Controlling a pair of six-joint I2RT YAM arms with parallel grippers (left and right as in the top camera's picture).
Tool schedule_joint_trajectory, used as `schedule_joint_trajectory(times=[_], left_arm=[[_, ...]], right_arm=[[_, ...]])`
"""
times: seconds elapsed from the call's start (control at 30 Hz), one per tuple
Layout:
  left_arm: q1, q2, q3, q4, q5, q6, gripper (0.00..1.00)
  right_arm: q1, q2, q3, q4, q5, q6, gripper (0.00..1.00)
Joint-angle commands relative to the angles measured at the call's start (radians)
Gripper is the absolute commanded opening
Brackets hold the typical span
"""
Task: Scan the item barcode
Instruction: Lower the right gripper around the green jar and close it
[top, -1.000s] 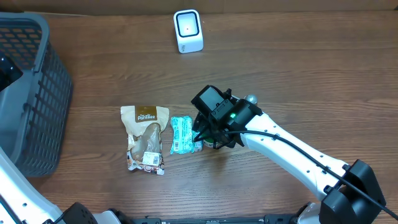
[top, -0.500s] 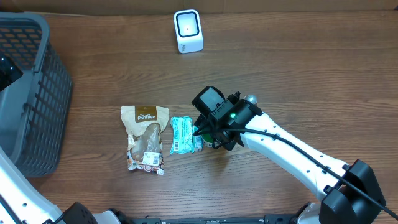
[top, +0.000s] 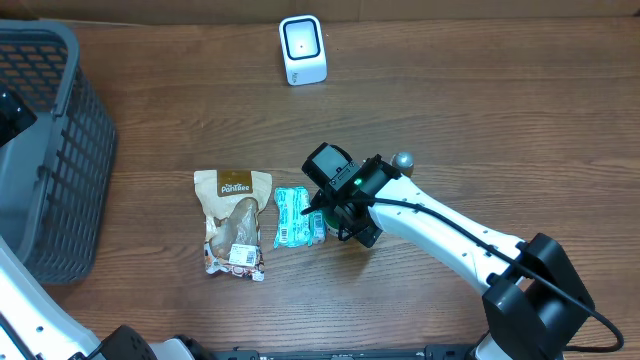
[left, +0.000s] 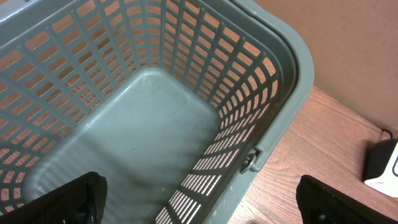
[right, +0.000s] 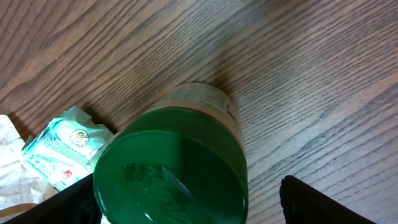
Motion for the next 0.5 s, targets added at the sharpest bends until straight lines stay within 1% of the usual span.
schedule_joint_trajectory(times=[0.0,0.4,0.47], left_arm=[[-0.002,0.004,-0.006,0.003,0.011,-0.006,1.0],[-0.002,0.004,-0.006,0.003,0.011,-0.006,1.0],[-0.002,0.004,-0.006,0.003,0.011,-0.006,1.0]], right_arm=[[-0.003,0.002,-0.005,0.004,0.014,0.008,0.84],[0.001,0.033,-0.005,0.002,0.041,0.003,0.83],[0.001,0.033,-0.005,0.001,0.041,0.003,0.79]])
